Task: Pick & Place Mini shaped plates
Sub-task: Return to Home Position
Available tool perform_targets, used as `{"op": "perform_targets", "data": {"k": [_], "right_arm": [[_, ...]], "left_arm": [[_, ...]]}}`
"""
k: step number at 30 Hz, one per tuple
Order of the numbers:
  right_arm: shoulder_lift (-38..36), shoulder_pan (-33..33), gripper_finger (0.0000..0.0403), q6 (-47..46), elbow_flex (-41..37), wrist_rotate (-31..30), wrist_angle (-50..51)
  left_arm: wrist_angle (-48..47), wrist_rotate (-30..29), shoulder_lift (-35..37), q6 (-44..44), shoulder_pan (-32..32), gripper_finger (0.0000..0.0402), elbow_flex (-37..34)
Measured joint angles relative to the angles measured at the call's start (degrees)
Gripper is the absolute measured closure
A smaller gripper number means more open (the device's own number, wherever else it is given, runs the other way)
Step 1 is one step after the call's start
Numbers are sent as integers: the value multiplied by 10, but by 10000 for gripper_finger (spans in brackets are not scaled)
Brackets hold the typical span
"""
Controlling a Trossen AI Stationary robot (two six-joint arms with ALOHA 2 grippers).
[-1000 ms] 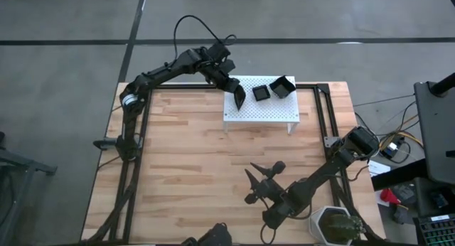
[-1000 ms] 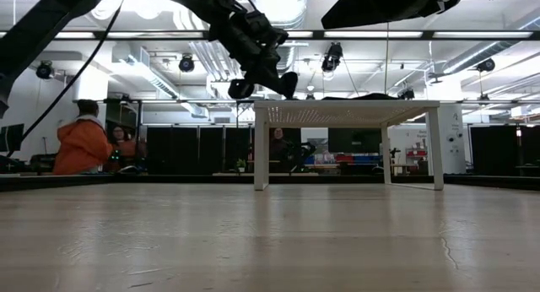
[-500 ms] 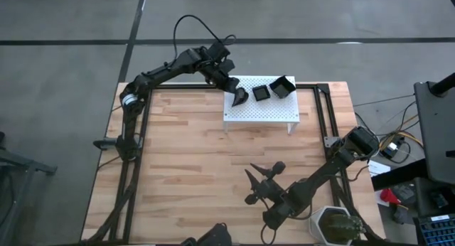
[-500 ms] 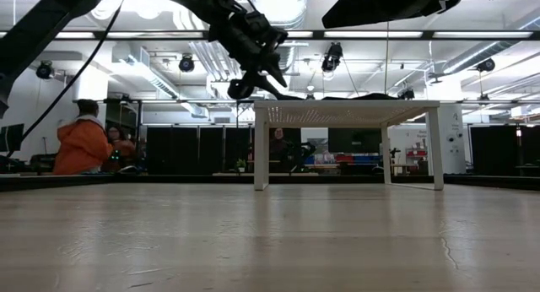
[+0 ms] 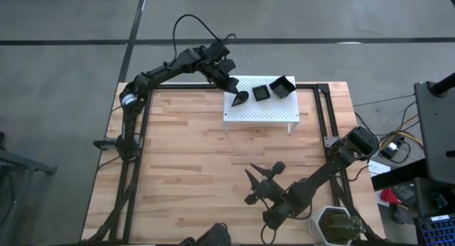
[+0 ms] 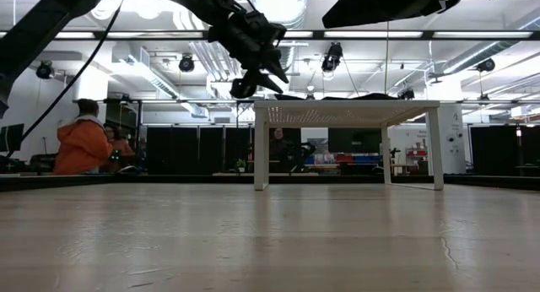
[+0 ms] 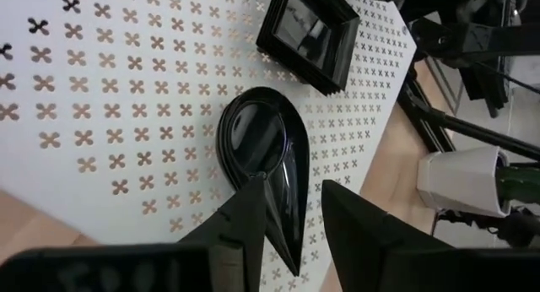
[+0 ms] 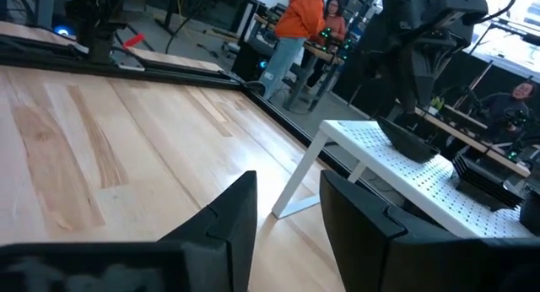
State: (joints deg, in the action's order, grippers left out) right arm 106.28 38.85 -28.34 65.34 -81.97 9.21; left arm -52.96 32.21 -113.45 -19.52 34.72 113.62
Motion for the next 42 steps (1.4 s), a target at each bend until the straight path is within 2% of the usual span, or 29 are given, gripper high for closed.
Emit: {"op": "perform_targets", "data": {"k": [3, 6, 10, 12, 17, 22, 26, 29, 36, 39, 42], "right_arm": [[0, 0, 278, 2, 0, 0, 0], [-3, 0, 296, 13, 0, 4, 3], [-28, -2, 352, -7, -1, 46, 32], [-48, -2, 382, -21, -10, 52, 58], [-124, -2, 394, -103, -68, 97, 99], [-205, -3, 395, -116, -139, 149, 94], [-285, -15, 395, -113, -191, 219, 81], [-345, -16, 395, -86, -237, 224, 47], [-482, -24, 395, 55, -375, 330, -156], [-545, -31, 395, 97, -426, 397, -210], [-611, -37, 395, 104, -472, 424, -244]], "left_arm": [[0, 0, 0, 33, 0, 294, 0], [-1, -10, 0, 56, -2, 313, 0], [-6, -18, 3, 109, -14, 375, 0], [-6, -34, 10, 125, -20, 394, -1], [18, -90, 47, 166, -40, 400, -9], [84, -90, 109, 187, -59, 401, -49], [195, -89, 181, 193, -81, 401, -150], [330, -73, 242, 183, -98, 401, -271], [625, -55, 386, 170, -136, 401, -544], [705, -57, 434, 160, -153, 401, -631], [774, -62, 476, 142, -167, 401, -702]]}}
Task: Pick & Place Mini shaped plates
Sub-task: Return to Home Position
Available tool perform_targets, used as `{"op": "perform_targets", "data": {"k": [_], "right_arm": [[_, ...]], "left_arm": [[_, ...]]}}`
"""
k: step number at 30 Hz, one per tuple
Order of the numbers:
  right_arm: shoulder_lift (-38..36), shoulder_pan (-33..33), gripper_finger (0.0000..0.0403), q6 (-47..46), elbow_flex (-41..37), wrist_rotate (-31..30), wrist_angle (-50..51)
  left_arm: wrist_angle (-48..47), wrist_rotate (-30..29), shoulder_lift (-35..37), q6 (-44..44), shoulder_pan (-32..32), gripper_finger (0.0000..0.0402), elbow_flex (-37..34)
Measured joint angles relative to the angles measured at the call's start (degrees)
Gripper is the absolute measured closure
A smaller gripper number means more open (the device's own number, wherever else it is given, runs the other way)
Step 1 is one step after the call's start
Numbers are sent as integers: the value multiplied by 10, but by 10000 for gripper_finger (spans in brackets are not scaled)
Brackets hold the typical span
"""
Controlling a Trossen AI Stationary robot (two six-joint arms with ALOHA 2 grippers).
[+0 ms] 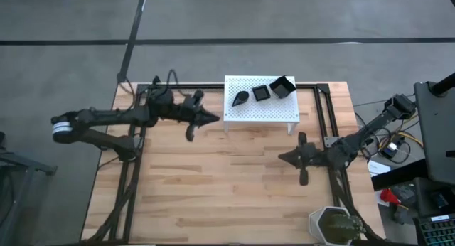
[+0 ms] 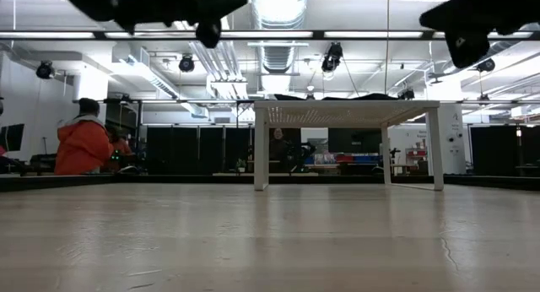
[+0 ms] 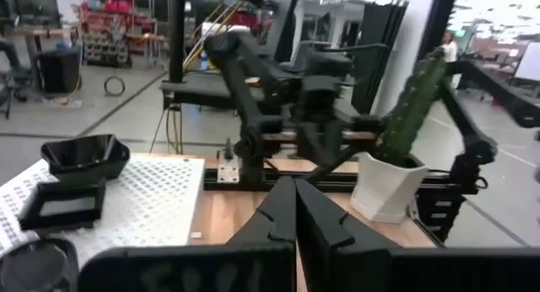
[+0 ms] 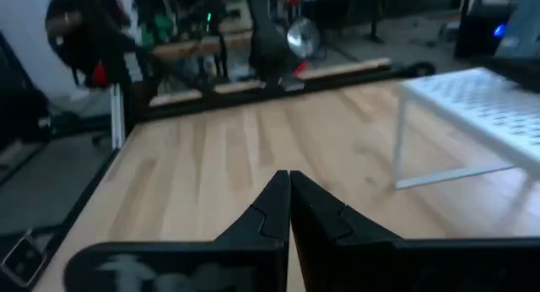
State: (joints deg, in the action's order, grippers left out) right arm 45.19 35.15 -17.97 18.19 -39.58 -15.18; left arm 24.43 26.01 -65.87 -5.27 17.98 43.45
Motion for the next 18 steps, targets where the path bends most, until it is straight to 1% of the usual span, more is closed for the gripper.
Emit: {"op": "perform_targets", "data": {"k": [2, 3, 6, 8, 12, 14, 18], "right_arm": [[-41, 0, 395, 19, -26, 9, -5], [-61, 0, 395, 31, -38, 24, -6], [-113, 0, 395, 74, -67, 87, -13], [-145, 0, 395, 96, -87, 125, -40], [-205, -1, 395, 134, -119, 143, -70], [-233, -4, 395, 133, -132, 137, -66], [-278, -7, 395, 136, -158, 129, -65]], "left_arm": [[37, -2, 20, 1, -7, 401, -43], [52, 2, 29, 2, -9, 401, -61], [91, 55, 55, -18, -12, 401, -104], [125, 62, 70, -34, -19, 401, -140], [191, 59, 99, -53, -34, 401, -212], [220, 19, 112, -78, -47, 401, -246], [222, -90, 133, -81, -99, 401, -285]]}}
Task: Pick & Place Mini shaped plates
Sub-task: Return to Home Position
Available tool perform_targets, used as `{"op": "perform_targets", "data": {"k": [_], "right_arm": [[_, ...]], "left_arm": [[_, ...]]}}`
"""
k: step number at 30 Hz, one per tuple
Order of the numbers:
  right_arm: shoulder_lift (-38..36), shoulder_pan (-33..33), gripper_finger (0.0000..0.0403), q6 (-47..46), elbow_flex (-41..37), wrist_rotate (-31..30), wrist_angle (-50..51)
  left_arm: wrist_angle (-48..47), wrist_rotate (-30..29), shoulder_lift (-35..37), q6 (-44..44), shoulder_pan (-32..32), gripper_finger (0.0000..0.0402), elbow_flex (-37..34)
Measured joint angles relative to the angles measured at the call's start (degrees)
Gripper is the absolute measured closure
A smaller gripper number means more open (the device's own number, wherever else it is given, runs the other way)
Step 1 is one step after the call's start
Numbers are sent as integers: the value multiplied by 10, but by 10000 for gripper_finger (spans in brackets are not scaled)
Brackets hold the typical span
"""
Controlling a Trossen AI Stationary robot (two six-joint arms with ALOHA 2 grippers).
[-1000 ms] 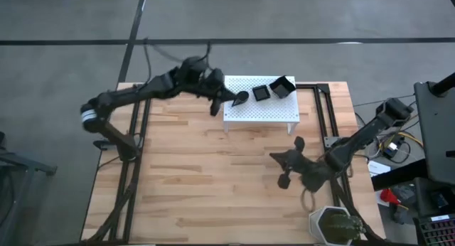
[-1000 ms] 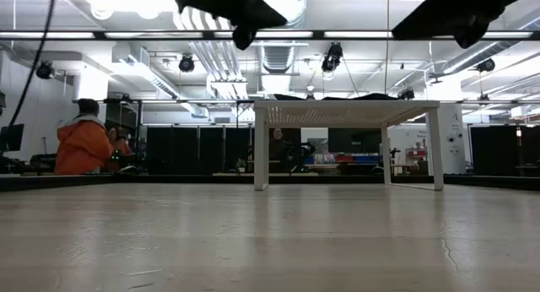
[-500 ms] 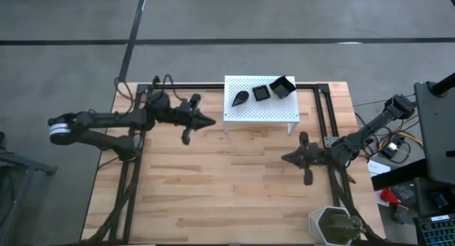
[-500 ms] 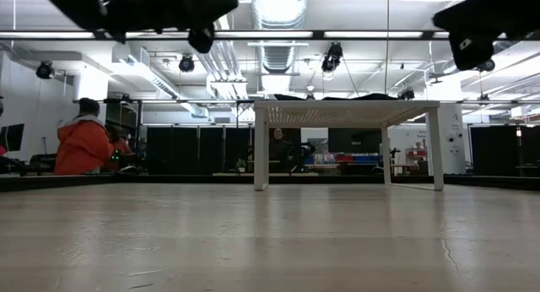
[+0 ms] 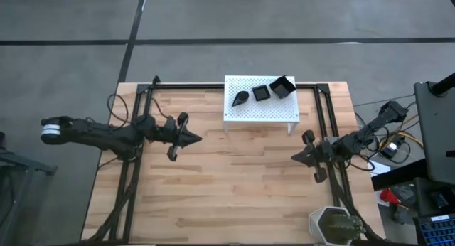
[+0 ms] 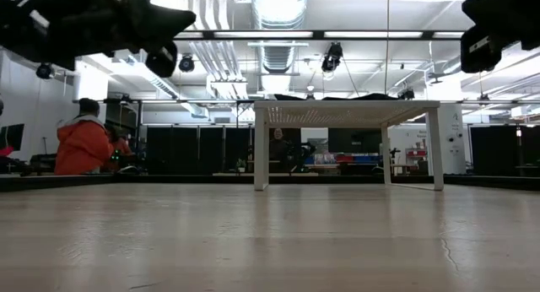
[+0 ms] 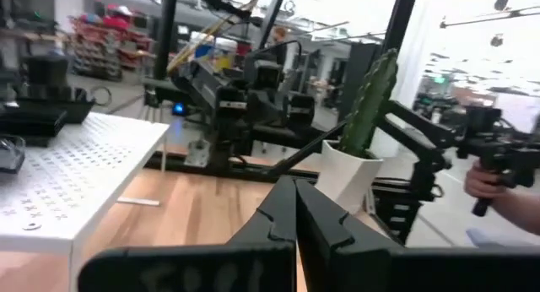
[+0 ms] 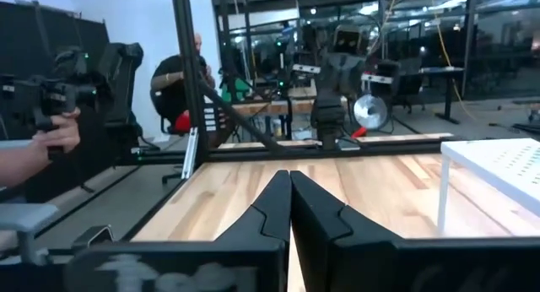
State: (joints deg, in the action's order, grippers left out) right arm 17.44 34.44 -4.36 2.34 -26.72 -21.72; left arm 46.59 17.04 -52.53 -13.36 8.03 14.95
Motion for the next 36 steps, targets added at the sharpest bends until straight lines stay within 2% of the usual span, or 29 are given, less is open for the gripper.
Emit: {"op": "perform_targets", "data": {"k": [6, 8, 13, 18, 21, 24, 26, 28, 30, 33, 36], "right_arm": [[-47, 0, 395, 17, -16, -2, 14], [-58, 0, 395, 28, -17, -3, 18], [-89, 0, 395, 42, -17, -3, 32], [-138, 0, 395, 24, -16, -2, 106], [-175, 0, 395, 16, -8, -3, 172], [-173, 1, 395, 28, 4, -7, 214], [-174, 0, 395, 29, 10, -11, 219], [-175, 0, 395, 42, 15, 31, 222], [-172, 1, 395, 47, 18, 60, 233], [-175, 0, 395, 47, 15, 58, 243], [-170, 1, 394, 48, 9, 60, 256]], "left_arm": [[4, -124, 45, 33, -87, 401, -40], [2, -147, 62, 40, -108, 401, -57], [3, -143, 114, 19, -116, 401, -95], [4, -153, 177, 7, -116, 402, -141], [-43, -155, 211, 11, -116, 401, -143], [-61, -140, 232, 25, -116, 401, -143], [-67, -102, 245, 28, -117, 401, -144], [-68, -69, 258, 35, -118, 401, -144], [-77, -63, 271, 53, -117, 401, -144], [-96, -64, 277, 85, -117, 401, -145], [-117, -69, 277, 79, -117, 401, -145]]}}
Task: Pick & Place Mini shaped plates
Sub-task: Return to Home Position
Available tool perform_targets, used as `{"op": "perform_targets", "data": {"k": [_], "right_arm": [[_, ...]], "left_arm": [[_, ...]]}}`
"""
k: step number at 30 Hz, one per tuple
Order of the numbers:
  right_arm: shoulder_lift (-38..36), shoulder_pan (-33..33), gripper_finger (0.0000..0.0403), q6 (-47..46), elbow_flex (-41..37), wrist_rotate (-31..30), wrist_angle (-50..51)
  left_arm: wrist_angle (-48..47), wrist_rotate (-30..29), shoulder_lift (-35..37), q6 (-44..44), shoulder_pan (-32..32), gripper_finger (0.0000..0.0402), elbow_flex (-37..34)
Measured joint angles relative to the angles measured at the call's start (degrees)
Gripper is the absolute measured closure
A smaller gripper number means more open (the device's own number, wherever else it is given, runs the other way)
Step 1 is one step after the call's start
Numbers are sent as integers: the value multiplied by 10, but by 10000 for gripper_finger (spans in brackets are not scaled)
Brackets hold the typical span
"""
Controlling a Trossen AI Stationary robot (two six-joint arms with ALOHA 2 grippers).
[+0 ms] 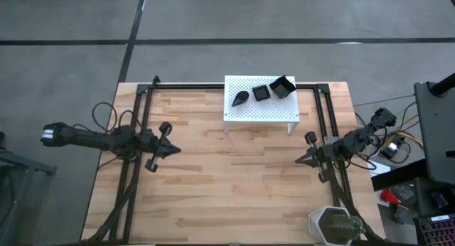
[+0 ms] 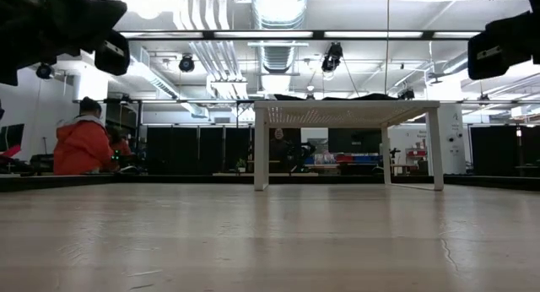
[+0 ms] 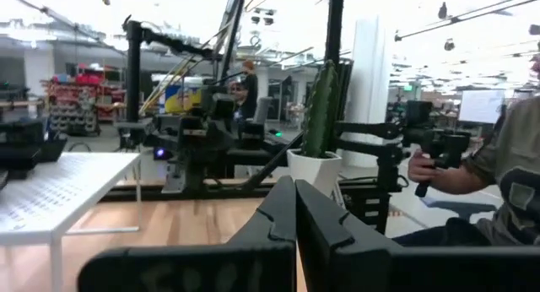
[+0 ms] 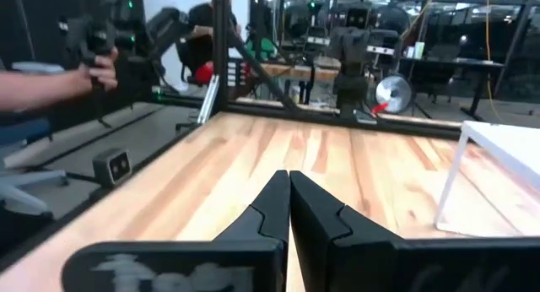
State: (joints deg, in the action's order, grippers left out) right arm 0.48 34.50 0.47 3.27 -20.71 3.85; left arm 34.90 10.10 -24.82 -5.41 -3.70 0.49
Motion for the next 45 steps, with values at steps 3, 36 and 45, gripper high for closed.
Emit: {"op": "perform_targets", "data": {"k": [3, 36, 45], "right_arm": [[0, 0, 394, 12, 0, -13, 3], [4, 0, 394, 12, 0, -67, 6], [4, 0, 394, 8, 0, -68, 6]], "left_arm": [[-4, -8, 2, 15, 0, 401, 0], [-76, -63, 64, 18, 0, 401, 0], [-76, -63, 64, 18, 0, 401, 1]]}}
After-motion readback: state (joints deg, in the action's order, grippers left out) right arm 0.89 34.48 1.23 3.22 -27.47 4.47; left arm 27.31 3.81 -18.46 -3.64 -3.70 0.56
